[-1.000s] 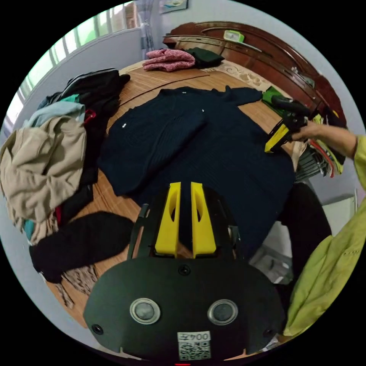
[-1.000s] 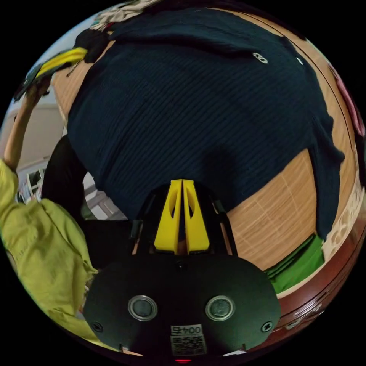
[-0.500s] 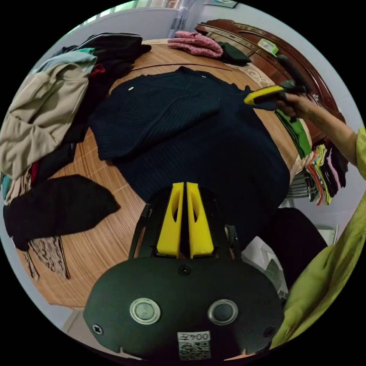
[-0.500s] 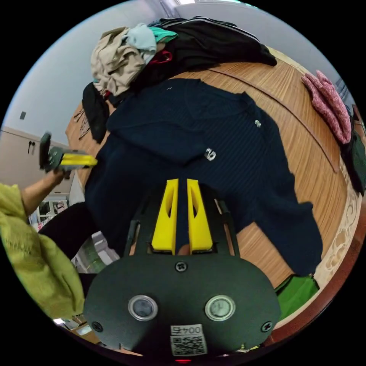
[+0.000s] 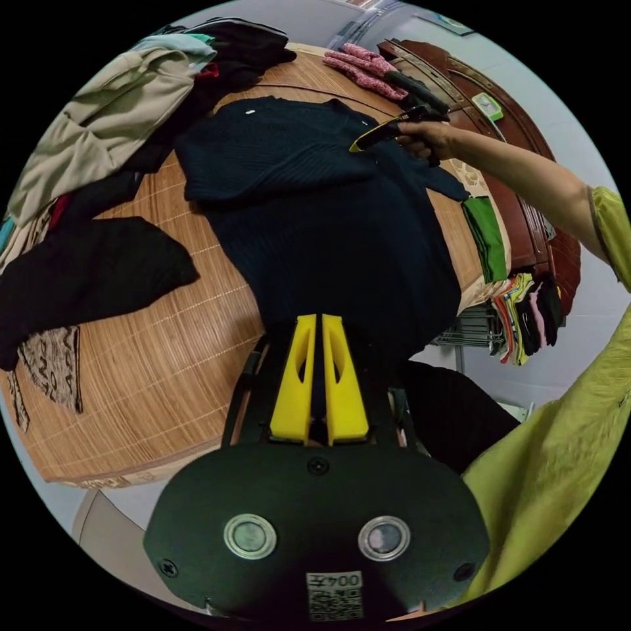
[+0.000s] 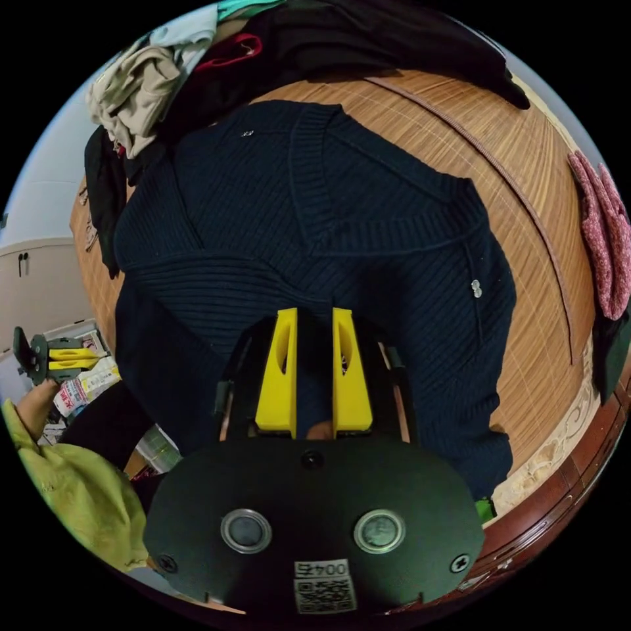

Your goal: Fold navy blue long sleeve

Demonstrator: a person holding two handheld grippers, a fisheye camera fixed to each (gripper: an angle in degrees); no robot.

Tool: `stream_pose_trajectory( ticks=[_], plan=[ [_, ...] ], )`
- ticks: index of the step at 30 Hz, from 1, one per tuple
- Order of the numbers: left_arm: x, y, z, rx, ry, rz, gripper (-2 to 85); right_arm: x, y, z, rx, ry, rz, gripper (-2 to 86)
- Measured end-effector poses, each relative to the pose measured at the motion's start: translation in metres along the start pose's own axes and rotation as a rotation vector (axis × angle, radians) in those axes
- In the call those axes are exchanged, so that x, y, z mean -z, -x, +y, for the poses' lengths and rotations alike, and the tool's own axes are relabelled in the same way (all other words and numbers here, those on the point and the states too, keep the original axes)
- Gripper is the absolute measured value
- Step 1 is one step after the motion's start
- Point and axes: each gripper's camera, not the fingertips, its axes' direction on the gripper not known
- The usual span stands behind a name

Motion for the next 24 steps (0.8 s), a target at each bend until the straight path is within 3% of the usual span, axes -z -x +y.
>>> stream_pose_trajectory(
  ticks=[6, 11, 15, 21, 24],
  plan=[
    [0.003, 0.009, -0.003, 0.049, 0.014, 0.018, 2.1, 0.023, 0.004, -0.017, 0.011, 0.012, 0.075, 3.4],
    [-0.002, 0.002, -0.021, 0.024, 0.006, 0.008, 2.3, 0.075, 0.008, -0.004, 0.030, -0.132, 0.102, 3.0],
    [-0.012, -0.010, -0.044, -0.005, 0.002, 0.016, 2.5, 0.112, 0.023, 0.031, 0.171, -0.234, 0.072, 3.3],
    [-0.027, -0.028, -0.075, 0.077, -0.019, 0.056, 2.5, 0.075, 0.016, 0.081, 0.213, -0.064, 0.044, 4.5],
    [-0.032, -0.055, -0.085, 0.123, -0.030, 0.010, 2.5, 0.059, -0.018, 0.100, 0.109, -0.078, -0.127, 4.6]
  ],
)
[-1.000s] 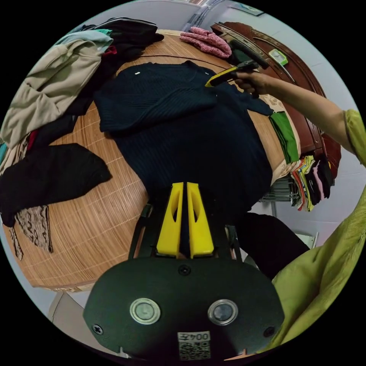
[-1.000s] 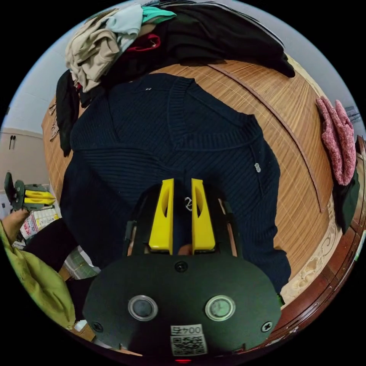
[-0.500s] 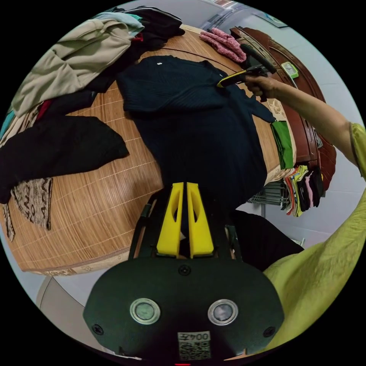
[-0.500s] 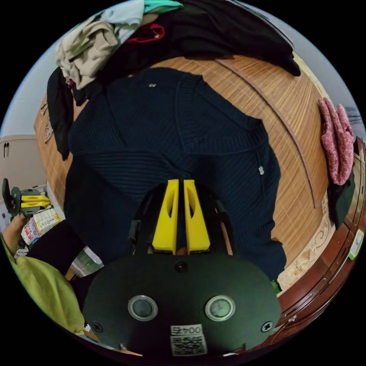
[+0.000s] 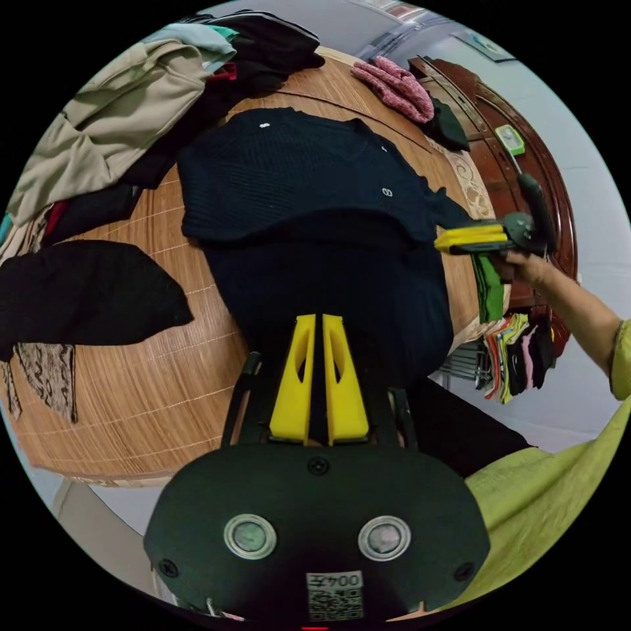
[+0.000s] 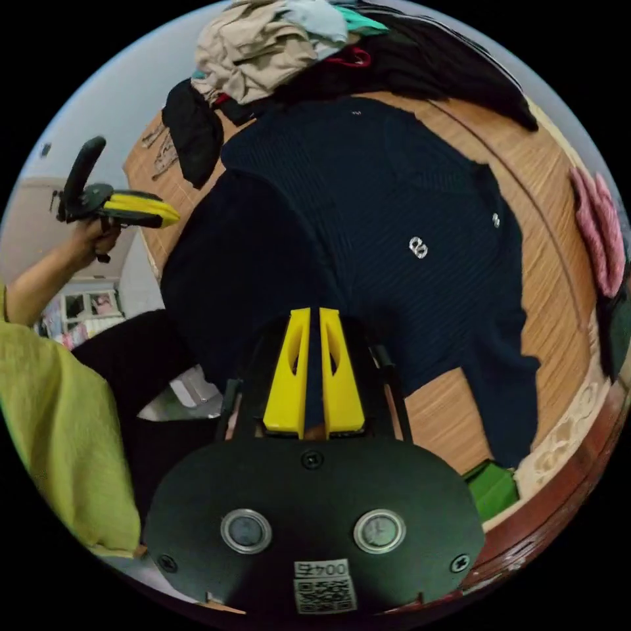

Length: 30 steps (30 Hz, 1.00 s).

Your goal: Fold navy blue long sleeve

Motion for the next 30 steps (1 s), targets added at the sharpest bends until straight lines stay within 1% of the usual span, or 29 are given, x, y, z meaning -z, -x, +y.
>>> stream_pose_trajectory(
  ticks=[4, 6, 8, 10, 13, 16, 17, 20, 21, 23, 24, 28, 30],
  plan=[
    [-0.017, -0.046, -0.001, 0.087, -0.016, -0.011, 2.5, 0.003, -0.063, 0.028, -0.241, -0.141, -0.291, 7.8],
    [-0.036, -0.078, -0.001, 0.172, -0.028, 0.011, 2.6, 0.007, -0.082, 0.036, -0.277, -0.188, -0.355, 8.2],
    [-0.050, -0.105, -0.002, 0.215, -0.032, -0.011, 2.7, 0.011, -0.095, 0.037, -0.251, -0.196, -0.375, 8.2],
    [-0.064, -0.132, -0.005, 0.245, -0.026, -0.024, 3.0, 0.016, -0.101, 0.032, -0.136, -0.178, -0.323, 8.7],
    [-0.085, -0.162, -0.009, 0.321, -0.027, 0.030, 3.4, 0.008, -0.105, 0.017, -0.016, -0.098, -0.245, 11.0],
    [-0.100, -0.180, -0.014, 0.407, -0.039, 0.088, 4.0, -0.013, -0.109, 0.004, 0.034, -0.024, -0.221, 11.9],
    [-0.106, -0.183, -0.017, 0.442, -0.048, 0.104, 4.4, -0.018, -0.110, 0.002, 0.038, -0.008, -0.209, 11.7],
    [-0.119, -0.187, -0.025, 0.540, -0.068, 0.137, 6.4, -0.037, -0.117, 0.000, 0.045, 0.030, -0.176, 6.7],
    [-0.126, -0.188, -0.029, 0.586, -0.070, 0.159, 7.3, -0.040, -0.120, 0.002, 0.059, 0.042, -0.186, 4.1],
    [-0.135, -0.190, -0.032, 0.656, -0.089, 0.229, 8.4, -0.037, -0.124, 0.009, 0.093, 0.021, -0.218, 3.5],
    [-0.138, -0.193, -0.033, 0.699, -0.126, 0.273, 9.2, -0.032, -0.127, 0.015, 0.108, -0.008, -0.251, 3.2],
    [-0.136, -0.211, -0.038, 0.756, -0.207, 0.282, 10.9, -0.025, -0.141, 0.040, 0.124, -0.038, -0.408, 2.6],
    [-0.136, -0.222, -0.044, 0.763, -0.219, 0.267, 11.6, -0.026, -0.143, 0.048, 0.144, -0.026, -0.434, 2.6]
  ],
)
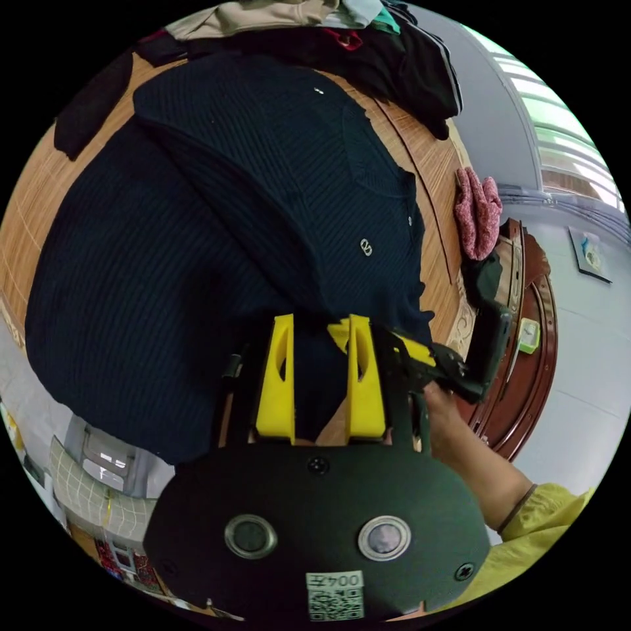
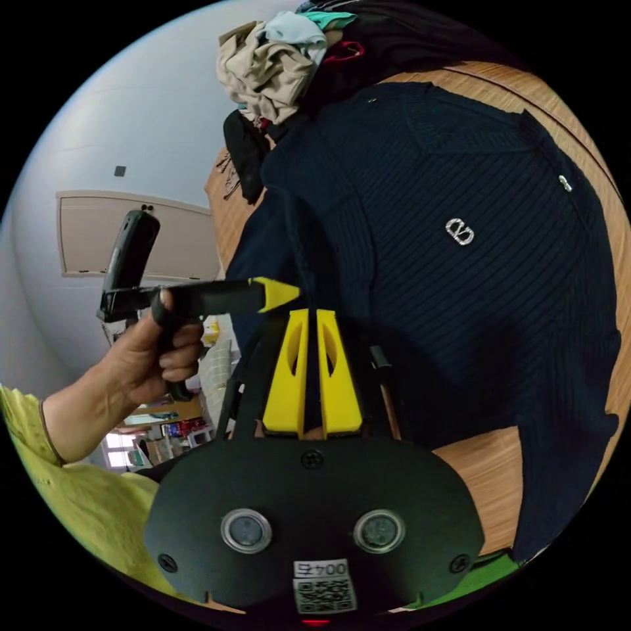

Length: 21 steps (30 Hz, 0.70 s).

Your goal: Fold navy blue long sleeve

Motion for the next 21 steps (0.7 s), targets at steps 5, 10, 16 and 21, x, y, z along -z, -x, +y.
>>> stream_pose_trajectory(
  ticks=[5, 10, 16, 21],
  plan=[
    [-0.012, -0.011, 0.005, 0.010, 0.006, -0.035, 11.3, -0.002, 0.008, 0.011, 0.082, 0.034, -0.063, 3.2],
    [-0.016, -0.005, 0.030, 0.018, 0.027, -0.084, 8.3, -0.004, 0.009, 0.026, 0.198, 0.122, -0.076, 3.0],
    [-0.030, 0.010, 0.061, 0.103, 0.058, -0.001, 7.1, 0.008, -0.024, 0.034, 0.068, 0.070, -0.102, 4.3],
    [-0.045, 0.002, 0.073, 0.123, 0.084, -0.065, 7.6, 0.011, -0.045, 0.032, -0.041, 0.000, 0.000, 9.4]
  ],
)
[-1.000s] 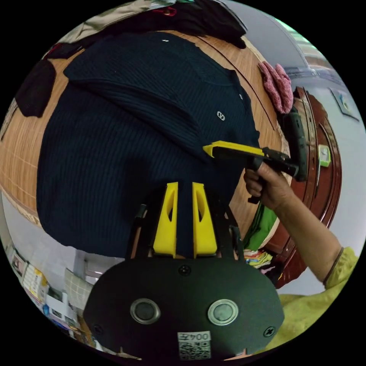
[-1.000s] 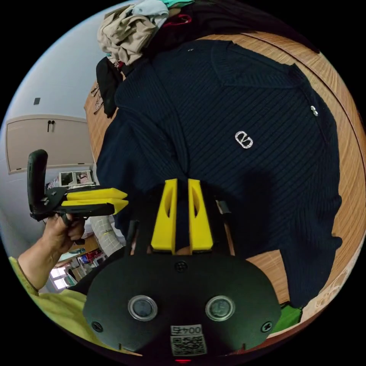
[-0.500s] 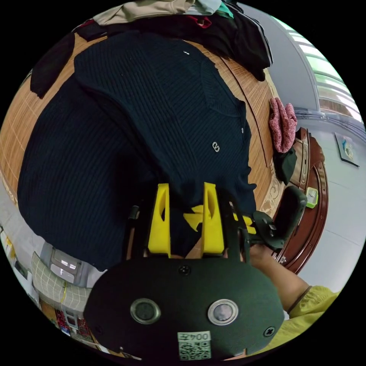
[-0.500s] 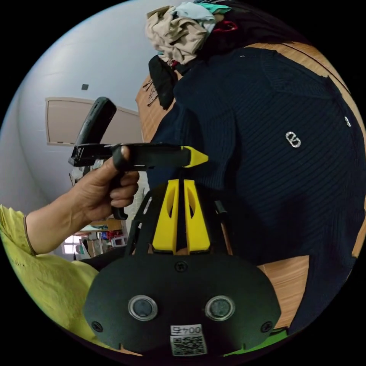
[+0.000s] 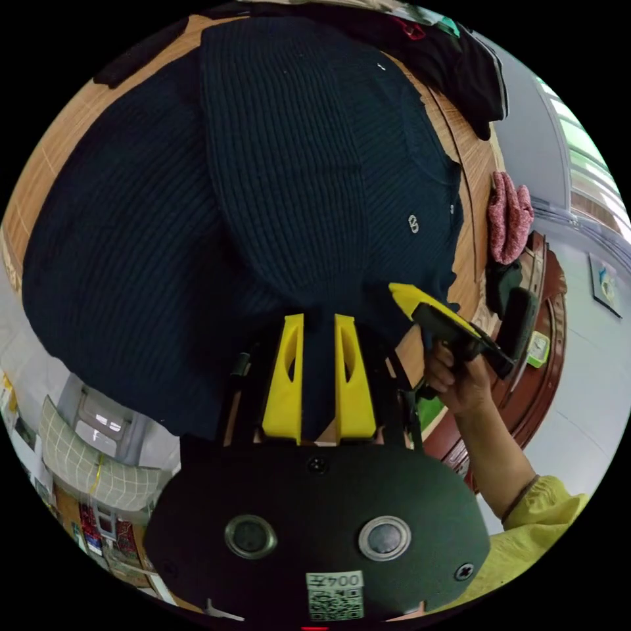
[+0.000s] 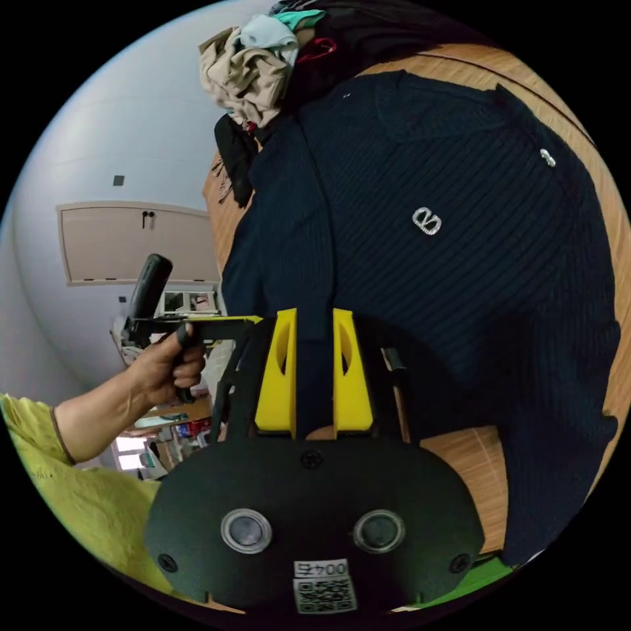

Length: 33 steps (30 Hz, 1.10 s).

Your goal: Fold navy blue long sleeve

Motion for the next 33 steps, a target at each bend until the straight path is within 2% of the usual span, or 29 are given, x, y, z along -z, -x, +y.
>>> stream_pose_trajectory(
  ticks=[3, 11, 20, 33],
  plan=[
    [0.005, -0.004, 0.011, 0.003, -0.079, -0.079, 7.9, -0.006, 0.010, -0.006, 0.049, -0.035, 0.069, 9.7],
    [0.002, 0.010, 0.029, 0.059, -0.174, -0.061, 9.4, -0.039, 0.029, -0.003, 0.100, -0.038, 0.272, 9.9],
    [-0.010, 0.022, 0.032, 0.136, -0.172, 0.042, 7.7, -0.038, 0.016, 0.002, 0.015, -0.047, 0.195, 6.7],
    [-0.012, 0.027, 0.043, 0.114, -0.169, 0.014, 3.2, -0.036, 0.016, 0.002, 0.026, -0.034, 0.191, 4.4]
  ],
)
